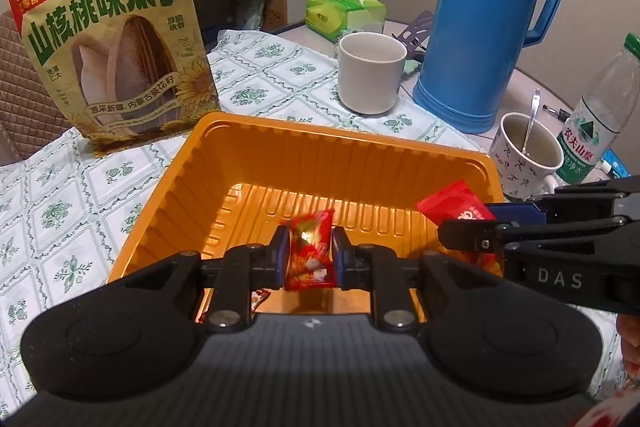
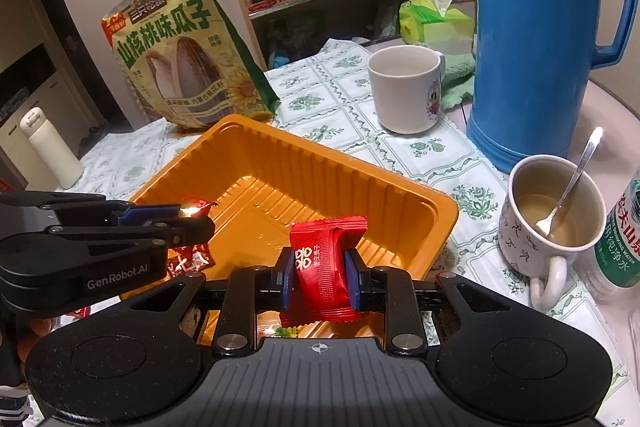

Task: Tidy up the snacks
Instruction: 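Carry both packets over the orange tray and open both tools to release them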

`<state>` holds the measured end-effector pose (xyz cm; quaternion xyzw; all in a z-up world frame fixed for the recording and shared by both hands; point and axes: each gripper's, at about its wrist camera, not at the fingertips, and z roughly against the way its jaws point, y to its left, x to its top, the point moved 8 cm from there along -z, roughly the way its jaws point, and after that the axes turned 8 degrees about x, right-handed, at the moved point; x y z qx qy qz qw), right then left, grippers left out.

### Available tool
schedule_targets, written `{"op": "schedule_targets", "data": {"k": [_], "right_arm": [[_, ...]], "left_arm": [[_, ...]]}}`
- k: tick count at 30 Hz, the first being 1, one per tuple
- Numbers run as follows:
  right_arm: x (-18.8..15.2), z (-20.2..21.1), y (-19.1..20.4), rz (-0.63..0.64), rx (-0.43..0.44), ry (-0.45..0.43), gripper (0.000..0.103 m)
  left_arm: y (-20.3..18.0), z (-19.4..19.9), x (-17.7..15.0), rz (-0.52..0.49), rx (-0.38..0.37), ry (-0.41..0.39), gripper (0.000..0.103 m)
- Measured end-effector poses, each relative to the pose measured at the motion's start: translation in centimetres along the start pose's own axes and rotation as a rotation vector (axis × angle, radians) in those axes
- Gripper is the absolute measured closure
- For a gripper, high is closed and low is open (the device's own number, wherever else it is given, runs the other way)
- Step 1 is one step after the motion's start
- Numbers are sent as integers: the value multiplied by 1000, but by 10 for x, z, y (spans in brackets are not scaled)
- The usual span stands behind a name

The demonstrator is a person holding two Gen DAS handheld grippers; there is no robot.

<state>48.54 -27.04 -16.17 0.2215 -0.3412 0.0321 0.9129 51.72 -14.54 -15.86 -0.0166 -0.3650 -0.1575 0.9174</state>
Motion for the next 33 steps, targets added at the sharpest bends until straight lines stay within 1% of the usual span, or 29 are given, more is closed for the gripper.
{"op": "schedule_targets", "data": {"k": [1,3,13,14,16,19,22,23,25,27,29,31,33], "right_arm": [[0,-1,-1,-1,0,0,76],[1,-1,-1,0,-2,3,76],[5,-4,-5,-11,-2,-2,76],[6,-4,-5,-12,-1,-7,76],[8,-3,-4,-13,0,-29,76],[13,1,-3,-18,3,-60,76],[14,5,-2,-29,13,-65,74],[13,7,-1,-30,16,-65,73],[11,11,0,-31,14,-64,66],[7,16,1,-36,13,-69,53],[2,22,3,-38,15,-73,50],[-2,28,6,-39,20,-72,49],[-6,35,9,-42,27,-74,46]], "left_arm": [[-1,0,0,-3,-2,1,80],[-1,-1,-1,-8,2,6,78],[9,7,-2,21,1,7,77],[10,8,-2,21,1,7,76],[12,11,-4,30,4,8,72],[16,17,-6,46,5,6,71],[20,25,-10,62,5,4,69],[21,28,-11,70,3,3,68],[23,35,-13,85,2,-1,66],[25,42,-15,96,0,-7,65],[27,49,-17,109,3,-12,65],[30,57,-19,123,5,-19,65],[35,67,-24,142,10,-24,63]]}}
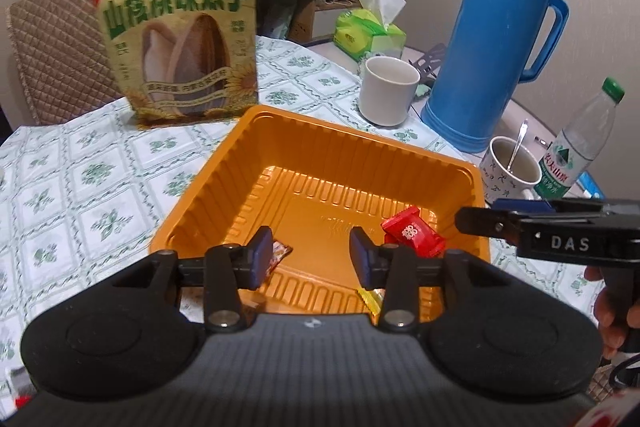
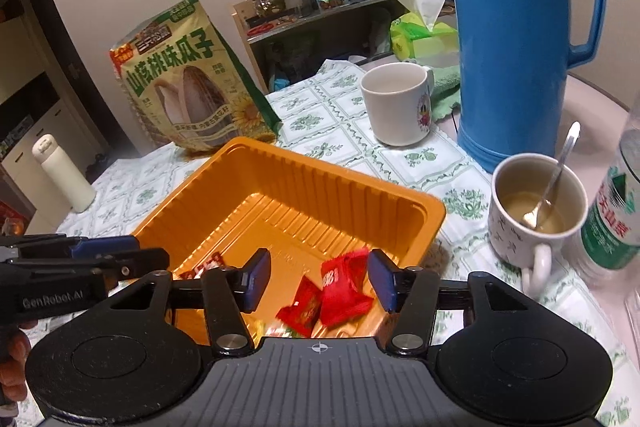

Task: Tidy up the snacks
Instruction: 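Carry both packets over the orange tray and open both tools to release them, then withdraw both tools from the tray toward the remaining snacks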

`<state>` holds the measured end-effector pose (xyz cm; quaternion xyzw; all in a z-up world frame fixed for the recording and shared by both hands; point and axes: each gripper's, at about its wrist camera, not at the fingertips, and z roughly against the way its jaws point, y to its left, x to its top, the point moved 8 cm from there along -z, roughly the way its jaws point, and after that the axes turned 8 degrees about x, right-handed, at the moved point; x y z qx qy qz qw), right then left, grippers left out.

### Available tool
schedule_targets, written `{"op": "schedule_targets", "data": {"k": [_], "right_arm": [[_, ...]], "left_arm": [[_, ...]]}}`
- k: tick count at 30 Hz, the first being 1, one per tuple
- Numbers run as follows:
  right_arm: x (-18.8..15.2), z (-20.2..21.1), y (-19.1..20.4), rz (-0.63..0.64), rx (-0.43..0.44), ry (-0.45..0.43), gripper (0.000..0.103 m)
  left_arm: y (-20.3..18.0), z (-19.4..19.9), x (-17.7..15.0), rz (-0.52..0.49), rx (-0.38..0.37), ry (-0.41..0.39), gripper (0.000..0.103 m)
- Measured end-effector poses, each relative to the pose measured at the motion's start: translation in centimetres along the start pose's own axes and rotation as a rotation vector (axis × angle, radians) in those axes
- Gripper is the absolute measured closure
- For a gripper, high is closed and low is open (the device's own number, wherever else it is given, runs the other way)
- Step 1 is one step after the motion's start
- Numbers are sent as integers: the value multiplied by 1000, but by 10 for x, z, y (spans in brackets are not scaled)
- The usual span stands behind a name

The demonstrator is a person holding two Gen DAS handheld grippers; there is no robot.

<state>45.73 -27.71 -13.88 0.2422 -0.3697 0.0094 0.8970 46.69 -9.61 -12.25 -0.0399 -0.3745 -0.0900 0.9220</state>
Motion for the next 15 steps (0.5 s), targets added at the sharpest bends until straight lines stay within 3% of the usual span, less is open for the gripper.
{"op": "schedule_targets", "data": {"k": [6,15], "right_arm": [[-10,25,13,5,19,-16,40],[-34,53,48,51,63,-6,38]], "left_arm": [[19,32,-16,65,23,-6,61],[57,83,-52,155,79,-13,61]]}}
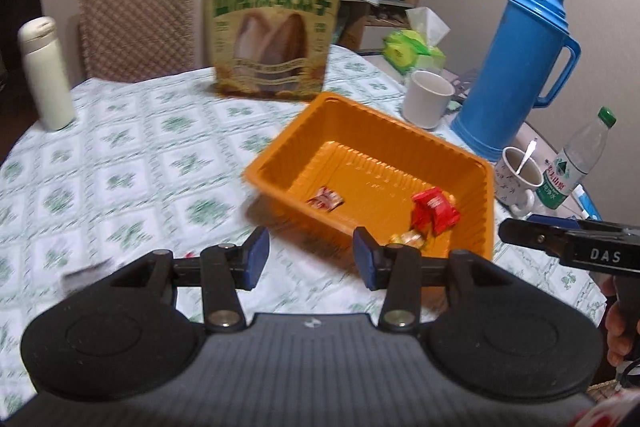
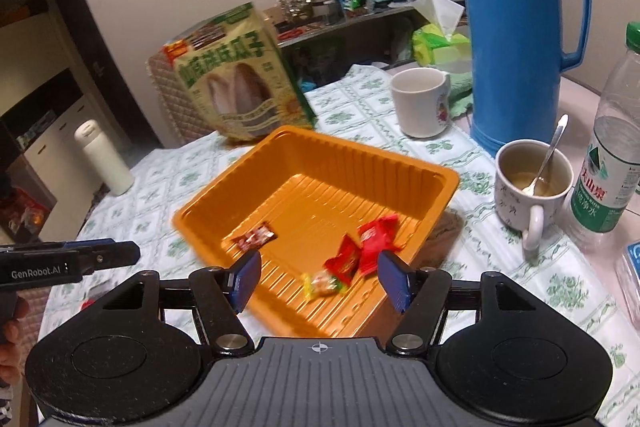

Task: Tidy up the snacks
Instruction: 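Withdraw both tools from the tray toward the remaining snacks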

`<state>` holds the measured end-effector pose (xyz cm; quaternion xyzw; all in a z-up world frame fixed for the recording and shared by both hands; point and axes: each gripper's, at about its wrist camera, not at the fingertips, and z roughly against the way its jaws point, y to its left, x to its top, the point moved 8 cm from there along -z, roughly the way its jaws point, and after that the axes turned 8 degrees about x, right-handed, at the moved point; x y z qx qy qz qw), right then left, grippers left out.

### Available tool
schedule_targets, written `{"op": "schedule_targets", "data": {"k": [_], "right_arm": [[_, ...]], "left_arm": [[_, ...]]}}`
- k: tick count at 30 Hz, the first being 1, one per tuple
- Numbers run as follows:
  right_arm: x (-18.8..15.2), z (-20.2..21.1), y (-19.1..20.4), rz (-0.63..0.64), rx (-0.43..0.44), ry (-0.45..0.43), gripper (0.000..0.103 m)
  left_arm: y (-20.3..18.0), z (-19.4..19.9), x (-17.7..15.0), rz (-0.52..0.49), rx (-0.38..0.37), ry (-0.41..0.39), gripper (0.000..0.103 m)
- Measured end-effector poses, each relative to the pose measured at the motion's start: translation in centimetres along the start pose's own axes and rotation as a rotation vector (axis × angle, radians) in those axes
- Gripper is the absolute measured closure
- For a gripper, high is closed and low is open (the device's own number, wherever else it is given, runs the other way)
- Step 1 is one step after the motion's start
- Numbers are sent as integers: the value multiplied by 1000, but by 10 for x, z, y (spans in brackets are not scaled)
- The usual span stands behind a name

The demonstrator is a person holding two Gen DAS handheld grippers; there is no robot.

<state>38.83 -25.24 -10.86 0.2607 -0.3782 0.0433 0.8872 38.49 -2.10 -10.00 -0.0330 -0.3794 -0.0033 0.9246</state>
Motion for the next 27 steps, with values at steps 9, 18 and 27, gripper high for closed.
{"op": "schedule_targets", "data": {"k": [9,18,27], "right_arm": [[-30,0,46,28,64,54,38],[-58,-10,88,51,117,108,38],[-88,-32,124,80,155,181,38]], "left_arm": [[53,42,-37,77,76,5,61],[98,66,-78,147,135,38,60],[130,77,-110,180,183,69,60]]}}
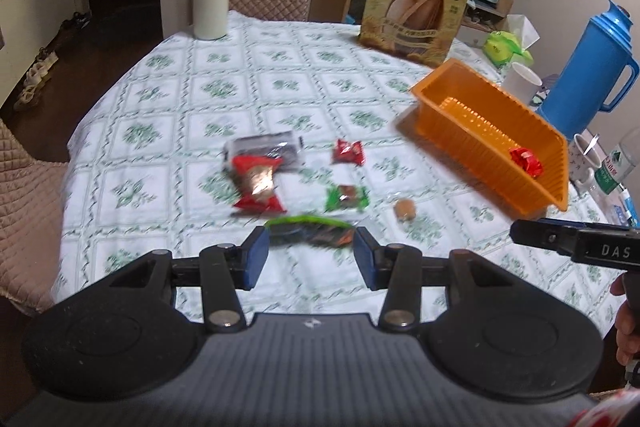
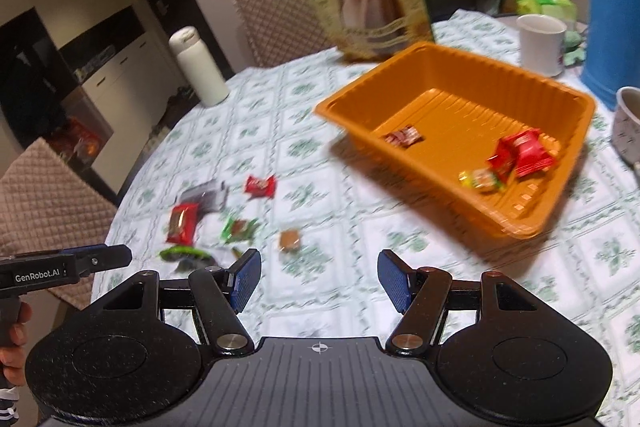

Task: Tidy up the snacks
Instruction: 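Withdraw both tools from the tray toward the remaining snacks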

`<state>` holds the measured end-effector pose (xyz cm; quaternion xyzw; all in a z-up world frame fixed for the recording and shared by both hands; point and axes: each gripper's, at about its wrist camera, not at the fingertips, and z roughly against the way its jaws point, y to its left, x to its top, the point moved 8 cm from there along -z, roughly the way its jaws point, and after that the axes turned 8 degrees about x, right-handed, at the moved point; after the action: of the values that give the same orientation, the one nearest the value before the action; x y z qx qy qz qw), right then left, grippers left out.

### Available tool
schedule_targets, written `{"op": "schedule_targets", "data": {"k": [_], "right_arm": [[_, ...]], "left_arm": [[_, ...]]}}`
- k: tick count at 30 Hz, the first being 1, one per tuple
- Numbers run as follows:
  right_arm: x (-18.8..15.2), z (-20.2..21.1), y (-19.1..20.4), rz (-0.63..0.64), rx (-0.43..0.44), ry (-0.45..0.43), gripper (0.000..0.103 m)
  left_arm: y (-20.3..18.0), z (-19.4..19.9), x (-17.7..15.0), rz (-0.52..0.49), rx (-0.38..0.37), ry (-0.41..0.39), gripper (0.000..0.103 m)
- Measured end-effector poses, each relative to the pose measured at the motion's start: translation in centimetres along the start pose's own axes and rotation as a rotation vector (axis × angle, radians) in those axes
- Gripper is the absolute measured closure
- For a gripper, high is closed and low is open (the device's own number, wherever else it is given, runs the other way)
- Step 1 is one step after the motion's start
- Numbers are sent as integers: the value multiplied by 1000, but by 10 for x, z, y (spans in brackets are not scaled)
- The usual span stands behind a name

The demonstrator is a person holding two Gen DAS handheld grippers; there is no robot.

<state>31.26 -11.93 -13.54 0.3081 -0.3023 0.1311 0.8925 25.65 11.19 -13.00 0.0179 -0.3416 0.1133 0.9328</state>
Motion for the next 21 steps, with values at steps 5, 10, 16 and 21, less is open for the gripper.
{"op": "schedule_targets", "data": {"k": [5,10,16,21], "right_arm": [[-14,-22,21,52,30,54,38],[-22,-45,41,133,53,91,38],[-26,-79,63,252,101,127,38],[-21,-104,76,358,121,138,39]], "left_arm": [[14,-4,-8,1,21,14,60],[23,-9,-14,-4,33,25,60],[37,-21,-19,16,39,49,60],[47,-31,-21,30,50,60,60]]}}
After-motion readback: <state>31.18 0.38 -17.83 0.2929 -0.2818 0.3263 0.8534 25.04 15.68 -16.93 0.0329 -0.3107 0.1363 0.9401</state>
